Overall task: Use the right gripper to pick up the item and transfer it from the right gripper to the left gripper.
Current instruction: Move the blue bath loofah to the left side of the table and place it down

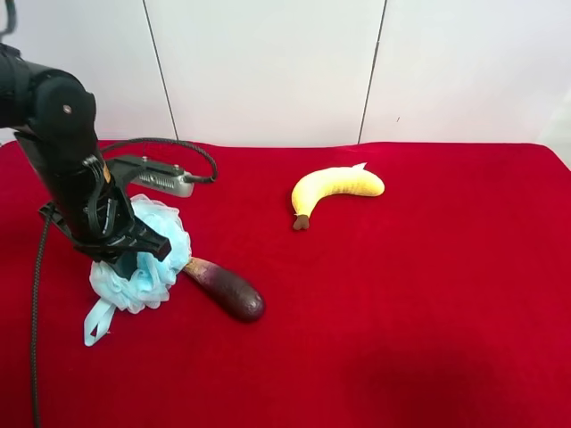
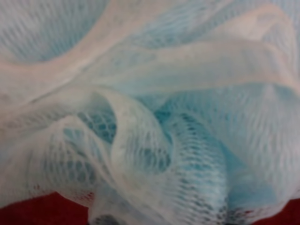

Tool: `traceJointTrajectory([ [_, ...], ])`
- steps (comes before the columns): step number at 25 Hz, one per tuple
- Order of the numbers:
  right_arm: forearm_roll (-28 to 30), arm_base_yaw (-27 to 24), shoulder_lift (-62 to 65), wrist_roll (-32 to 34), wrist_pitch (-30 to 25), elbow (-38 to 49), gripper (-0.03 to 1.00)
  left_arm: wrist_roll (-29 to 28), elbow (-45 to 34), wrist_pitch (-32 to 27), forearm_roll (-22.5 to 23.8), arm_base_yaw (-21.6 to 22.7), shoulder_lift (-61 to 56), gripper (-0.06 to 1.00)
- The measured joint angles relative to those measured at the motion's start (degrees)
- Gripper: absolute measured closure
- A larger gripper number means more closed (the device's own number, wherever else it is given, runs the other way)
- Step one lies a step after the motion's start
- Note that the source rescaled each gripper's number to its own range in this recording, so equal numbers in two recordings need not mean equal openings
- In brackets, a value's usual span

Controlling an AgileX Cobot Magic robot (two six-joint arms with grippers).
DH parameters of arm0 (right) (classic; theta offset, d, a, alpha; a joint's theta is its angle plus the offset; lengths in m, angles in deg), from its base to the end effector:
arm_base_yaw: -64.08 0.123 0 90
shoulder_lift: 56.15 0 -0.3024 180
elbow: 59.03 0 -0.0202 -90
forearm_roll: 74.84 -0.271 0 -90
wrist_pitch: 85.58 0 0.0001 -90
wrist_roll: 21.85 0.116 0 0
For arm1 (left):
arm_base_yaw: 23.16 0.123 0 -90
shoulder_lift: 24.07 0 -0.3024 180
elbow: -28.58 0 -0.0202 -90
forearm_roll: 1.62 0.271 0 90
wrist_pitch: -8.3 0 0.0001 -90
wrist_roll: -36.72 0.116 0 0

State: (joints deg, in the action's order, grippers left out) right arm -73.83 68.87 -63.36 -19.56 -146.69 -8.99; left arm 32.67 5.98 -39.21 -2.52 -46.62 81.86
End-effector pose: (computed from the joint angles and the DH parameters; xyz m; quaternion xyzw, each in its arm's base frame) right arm 0.0191 -0.0002 0.2694 -0.0184 0.8585 0.0228 0.5119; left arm 0.2889 -0.1268 0.1451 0.1634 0.9859 -0.0140 0.0321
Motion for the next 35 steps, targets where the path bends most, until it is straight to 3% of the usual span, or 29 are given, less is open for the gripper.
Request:
traceJointTrajectory([
  [27,0.00,0.00,0.00,0.00,0.00,0.00,-0.03,0.00,0.68,4.92,0.90,0.70,4.39,0.94],
  [28,0.00,0.00,0.00,0.00,0.00,0.00,-0.03,0.00,0.68,5.12,0.90,0.70,4.39,0.91],
  [30,0.00,0.00,0.00,0.00,0.00,0.00,-0.03,0.04,0.68,5.17,0.90,0.70,4.44,0.72],
  [33,0.00,0.00,0.00,0.00,0.00,0.00,-0.03,0.04,0.68,5.22,0.90,0.70,4.45,0.15],
  [35,0.00,0.00,0.00,0.00,0.00,0.00,-0.03,0.04,0.68,5.28,0.90,0.70,4.39,0.01],
])
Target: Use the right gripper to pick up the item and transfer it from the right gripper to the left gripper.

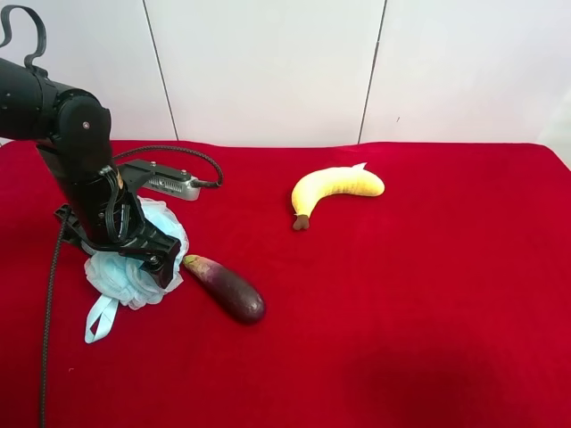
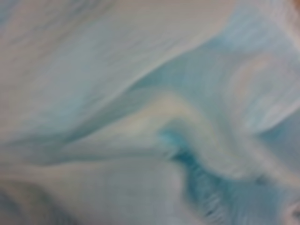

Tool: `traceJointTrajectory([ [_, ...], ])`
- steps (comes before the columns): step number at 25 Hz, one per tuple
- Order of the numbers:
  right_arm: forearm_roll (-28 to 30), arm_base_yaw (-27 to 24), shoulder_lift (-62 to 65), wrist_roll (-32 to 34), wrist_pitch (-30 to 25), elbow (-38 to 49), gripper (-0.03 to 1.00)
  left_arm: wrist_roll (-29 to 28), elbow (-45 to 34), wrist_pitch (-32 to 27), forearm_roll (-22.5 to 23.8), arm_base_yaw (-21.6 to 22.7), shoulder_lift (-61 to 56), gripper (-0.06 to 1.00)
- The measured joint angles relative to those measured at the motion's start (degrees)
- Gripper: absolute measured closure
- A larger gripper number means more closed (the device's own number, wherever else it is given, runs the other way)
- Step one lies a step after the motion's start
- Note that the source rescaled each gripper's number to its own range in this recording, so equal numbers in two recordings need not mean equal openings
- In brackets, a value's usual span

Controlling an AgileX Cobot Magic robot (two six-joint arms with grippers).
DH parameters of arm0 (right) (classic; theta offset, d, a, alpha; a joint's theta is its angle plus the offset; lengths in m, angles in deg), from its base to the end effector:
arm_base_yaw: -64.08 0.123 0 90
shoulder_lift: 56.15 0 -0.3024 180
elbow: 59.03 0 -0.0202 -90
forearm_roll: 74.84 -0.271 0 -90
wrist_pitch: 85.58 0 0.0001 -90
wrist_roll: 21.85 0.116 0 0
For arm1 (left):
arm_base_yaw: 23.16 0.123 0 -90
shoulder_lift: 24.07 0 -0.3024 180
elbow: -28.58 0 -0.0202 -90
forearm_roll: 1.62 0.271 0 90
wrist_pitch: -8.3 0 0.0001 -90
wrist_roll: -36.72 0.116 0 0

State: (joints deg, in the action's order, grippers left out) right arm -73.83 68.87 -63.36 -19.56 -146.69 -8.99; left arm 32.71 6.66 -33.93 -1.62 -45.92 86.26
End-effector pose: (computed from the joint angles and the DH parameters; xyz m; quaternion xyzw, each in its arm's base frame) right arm 0.0191 -0.0002 0.2694 -0.0184 0.8585 0.0228 0.5119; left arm 0.3046 -0.1278 0.1238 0.1627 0.9855 -0.0111 0.0468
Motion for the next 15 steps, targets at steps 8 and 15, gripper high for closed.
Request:
traceJointTrajectory([
  [8,0.00,0.00,0.00,0.00,0.00,0.00,-0.03,0.00,0.00,-3.02,0.00,0.00,-7.49,-0.05],
  [15,0.00,0.00,0.00,0.00,0.00,0.00,-0.03,0.00,0.00,-13.43,-0.36,0.00,-21.85,-0.05],
])
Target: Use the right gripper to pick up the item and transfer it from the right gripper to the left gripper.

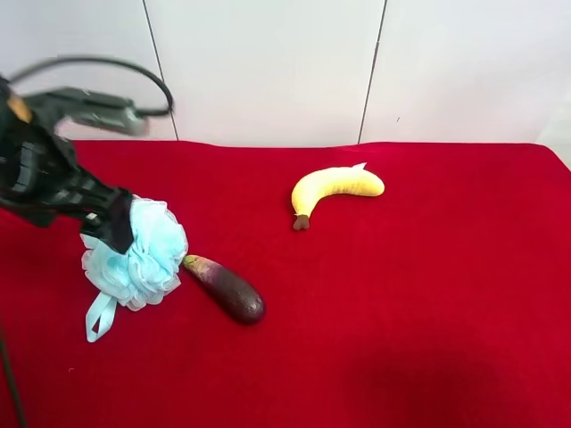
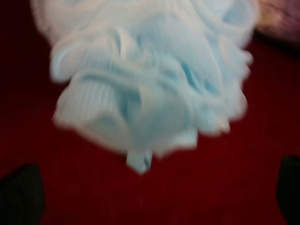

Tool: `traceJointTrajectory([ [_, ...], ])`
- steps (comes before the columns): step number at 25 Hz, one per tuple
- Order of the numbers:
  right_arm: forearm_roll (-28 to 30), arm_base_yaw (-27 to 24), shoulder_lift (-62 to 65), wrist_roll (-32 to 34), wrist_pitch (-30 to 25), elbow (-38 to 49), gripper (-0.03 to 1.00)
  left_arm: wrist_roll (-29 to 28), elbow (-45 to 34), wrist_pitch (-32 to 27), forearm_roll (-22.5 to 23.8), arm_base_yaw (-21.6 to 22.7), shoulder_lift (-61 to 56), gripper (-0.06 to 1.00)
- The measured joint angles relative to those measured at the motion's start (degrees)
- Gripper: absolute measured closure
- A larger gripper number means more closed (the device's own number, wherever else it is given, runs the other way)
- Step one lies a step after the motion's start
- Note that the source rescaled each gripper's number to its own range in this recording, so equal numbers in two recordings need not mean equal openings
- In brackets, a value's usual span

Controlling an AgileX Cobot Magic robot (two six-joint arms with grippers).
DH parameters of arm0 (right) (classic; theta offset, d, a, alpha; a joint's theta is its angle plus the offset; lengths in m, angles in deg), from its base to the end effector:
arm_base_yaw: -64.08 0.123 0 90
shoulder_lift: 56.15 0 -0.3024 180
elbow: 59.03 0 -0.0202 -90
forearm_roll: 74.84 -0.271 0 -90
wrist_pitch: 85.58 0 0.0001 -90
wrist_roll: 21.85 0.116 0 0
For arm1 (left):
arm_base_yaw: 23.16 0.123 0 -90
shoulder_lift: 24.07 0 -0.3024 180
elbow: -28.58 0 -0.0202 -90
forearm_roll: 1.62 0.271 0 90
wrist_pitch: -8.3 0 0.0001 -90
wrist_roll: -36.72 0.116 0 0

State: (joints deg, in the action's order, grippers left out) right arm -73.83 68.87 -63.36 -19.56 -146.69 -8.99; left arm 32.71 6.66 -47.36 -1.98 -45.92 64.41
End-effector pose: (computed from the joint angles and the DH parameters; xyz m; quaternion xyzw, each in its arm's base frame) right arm 0.0191 -0.0002 0.2694 -0.0184 0.8585 0.0228 0.5119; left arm 0.2588 -0.1092 0.2372 0.1603 0.9796 -0.0308 0.1174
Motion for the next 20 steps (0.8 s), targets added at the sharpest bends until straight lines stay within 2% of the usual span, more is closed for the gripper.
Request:
traceJointTrajectory([
  [8,0.00,0.00,0.00,0.00,0.00,0.00,-0.03,0.02,-2.25,-8.84,-3.26,-4.84,-16.53,-0.05],
  [11,0.00,0.00,0.00,0.00,0.00,0.00,-0.03,0.17,-6.45,-8.39,-3.32,-4.94,-20.80,-0.05],
  [16,0.00,0.00,0.00,0.00,0.00,0.00,-0.03,0.17,-14.91,-4.36,-3.06,-4.94,-26.58,-0.05],
  [20,0.00,0.00,0.00,0.00,0.00,0.00,-0.03,0.17,-20.28,-3.01,-2.87,-2.96,-32.72,-0.05],
])
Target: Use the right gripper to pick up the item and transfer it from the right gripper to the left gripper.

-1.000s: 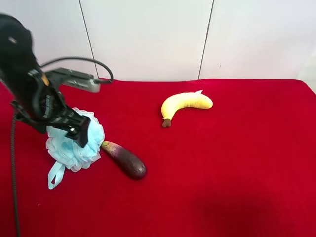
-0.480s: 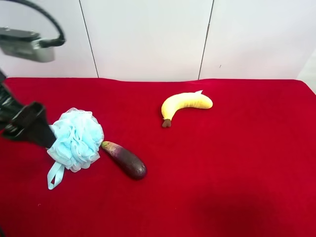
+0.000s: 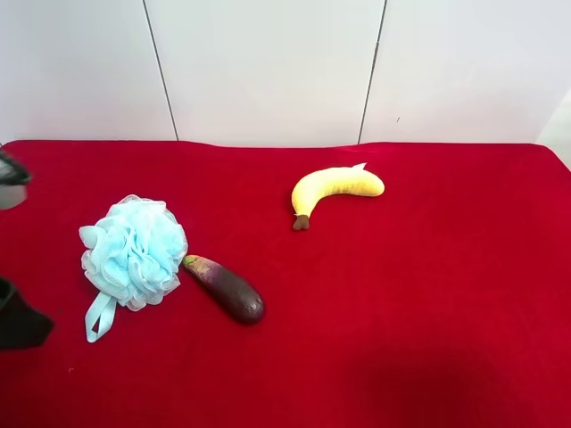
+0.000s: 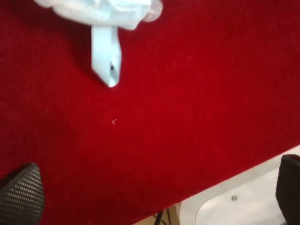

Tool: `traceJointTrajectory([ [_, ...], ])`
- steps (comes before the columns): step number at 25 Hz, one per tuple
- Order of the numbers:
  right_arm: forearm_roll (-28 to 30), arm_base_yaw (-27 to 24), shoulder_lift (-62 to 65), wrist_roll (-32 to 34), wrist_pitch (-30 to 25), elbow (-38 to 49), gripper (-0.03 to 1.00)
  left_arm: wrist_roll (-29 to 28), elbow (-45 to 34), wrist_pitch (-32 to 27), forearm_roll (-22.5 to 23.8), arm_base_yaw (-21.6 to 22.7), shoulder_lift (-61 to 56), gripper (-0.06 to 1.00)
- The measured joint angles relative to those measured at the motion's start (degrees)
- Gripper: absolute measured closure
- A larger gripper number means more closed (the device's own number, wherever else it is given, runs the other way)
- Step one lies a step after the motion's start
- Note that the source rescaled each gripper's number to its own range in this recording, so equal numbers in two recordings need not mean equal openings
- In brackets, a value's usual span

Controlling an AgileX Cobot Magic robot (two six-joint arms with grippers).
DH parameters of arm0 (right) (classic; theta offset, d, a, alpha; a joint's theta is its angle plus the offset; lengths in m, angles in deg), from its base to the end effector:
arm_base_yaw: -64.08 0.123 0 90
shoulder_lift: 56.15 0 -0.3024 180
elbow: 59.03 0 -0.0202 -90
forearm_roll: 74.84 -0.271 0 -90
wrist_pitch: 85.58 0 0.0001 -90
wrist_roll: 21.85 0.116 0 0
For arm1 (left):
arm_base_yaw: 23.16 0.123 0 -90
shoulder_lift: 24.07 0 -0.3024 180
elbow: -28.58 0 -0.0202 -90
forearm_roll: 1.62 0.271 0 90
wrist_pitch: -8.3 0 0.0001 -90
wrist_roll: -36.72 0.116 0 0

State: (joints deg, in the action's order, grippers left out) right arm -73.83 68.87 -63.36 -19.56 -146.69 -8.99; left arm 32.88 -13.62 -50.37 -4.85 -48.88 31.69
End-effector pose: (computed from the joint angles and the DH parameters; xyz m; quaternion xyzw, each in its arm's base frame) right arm 0.0191 -0.0002 0.2694 -0.0184 0.8585 0.0228 0.5119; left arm 0.1300 -0.0688 0.2491 0.1765 0.9629 -0.0773 0.1890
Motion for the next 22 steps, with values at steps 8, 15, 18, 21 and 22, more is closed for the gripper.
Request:
traceJointTrajectory([
  [8,0.00,0.00,0.00,0.00,0.00,0.00,-0.03,0.00,-4.91,-0.27,2.28,9.29,-14.58,-0.06],
  [15,0.00,0.00,0.00,0.00,0.00,0.00,-0.03,0.35,-6.13,-1.61,3.76,17.81,-27.33,-0.06],
  [18,0.00,0.00,0.00,0.00,0.00,0.00,-0.03,0.64,-6.19,-1.66,3.64,21.44,-31.87,-0.06],
  [21,0.00,0.00,0.00,0.00,0.00,0.00,-0.03,1.40,-6.19,-1.66,3.23,25.17,-35.83,-0.06],
  [22,0.00,0.00,0.00,0.00,0.00,0.00,-0.03,1.86,-6.19,-1.66,3.23,26.49,-37.33,-0.06],
])
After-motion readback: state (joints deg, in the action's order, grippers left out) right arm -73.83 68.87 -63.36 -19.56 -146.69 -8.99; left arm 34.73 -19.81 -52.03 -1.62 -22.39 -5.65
